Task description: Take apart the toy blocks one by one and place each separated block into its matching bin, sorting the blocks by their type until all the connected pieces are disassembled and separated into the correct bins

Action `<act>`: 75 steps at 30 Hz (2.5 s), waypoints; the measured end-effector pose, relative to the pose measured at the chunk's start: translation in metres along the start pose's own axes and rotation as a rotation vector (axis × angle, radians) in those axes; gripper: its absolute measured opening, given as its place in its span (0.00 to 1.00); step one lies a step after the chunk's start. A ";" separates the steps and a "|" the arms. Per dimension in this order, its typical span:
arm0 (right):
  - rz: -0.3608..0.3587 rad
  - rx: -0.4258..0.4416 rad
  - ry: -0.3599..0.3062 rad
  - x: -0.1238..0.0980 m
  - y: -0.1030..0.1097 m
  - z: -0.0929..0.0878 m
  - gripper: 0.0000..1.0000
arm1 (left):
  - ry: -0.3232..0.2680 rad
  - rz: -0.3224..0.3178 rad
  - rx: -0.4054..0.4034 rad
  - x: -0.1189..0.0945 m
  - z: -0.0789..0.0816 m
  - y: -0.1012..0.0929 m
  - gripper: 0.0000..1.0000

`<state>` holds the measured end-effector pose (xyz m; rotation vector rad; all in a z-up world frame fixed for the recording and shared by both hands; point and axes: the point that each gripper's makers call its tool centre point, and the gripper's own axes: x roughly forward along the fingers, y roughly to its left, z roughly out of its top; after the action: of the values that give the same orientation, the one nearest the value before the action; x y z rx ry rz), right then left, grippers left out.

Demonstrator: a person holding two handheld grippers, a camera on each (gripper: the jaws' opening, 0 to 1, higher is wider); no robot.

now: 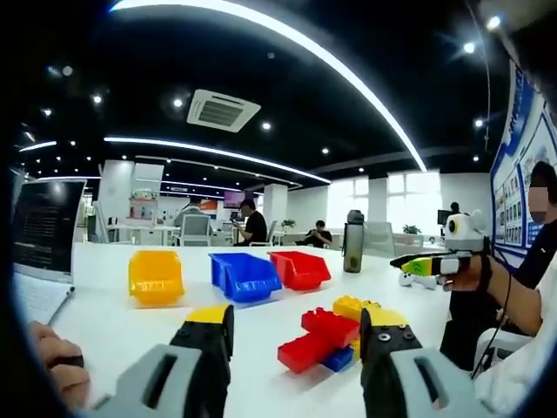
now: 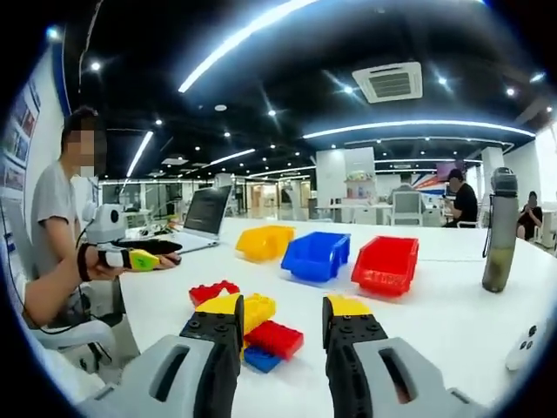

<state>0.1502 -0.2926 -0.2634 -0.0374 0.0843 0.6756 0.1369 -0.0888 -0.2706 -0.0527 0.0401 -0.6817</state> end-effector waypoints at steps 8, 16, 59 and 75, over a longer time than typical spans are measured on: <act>0.036 -0.033 0.043 0.024 0.028 -0.012 0.38 | 0.010 0.012 -0.020 0.017 -0.008 -0.005 0.57; 0.029 -0.035 0.085 0.042 0.042 -0.029 0.40 | 0.026 0.032 -0.038 0.039 -0.013 -0.012 0.56; -0.039 -0.089 0.126 0.055 0.042 -0.051 0.28 | 0.115 -0.139 -0.108 0.080 -0.042 -0.035 0.45; -0.194 0.077 0.138 0.042 0.015 -0.048 0.02 | 0.147 -0.034 -0.015 0.079 -0.047 -0.013 0.45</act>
<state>0.1703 -0.2571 -0.3153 -0.0174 0.2367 0.4753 0.1876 -0.1498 -0.3181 -0.0177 0.1859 -0.7188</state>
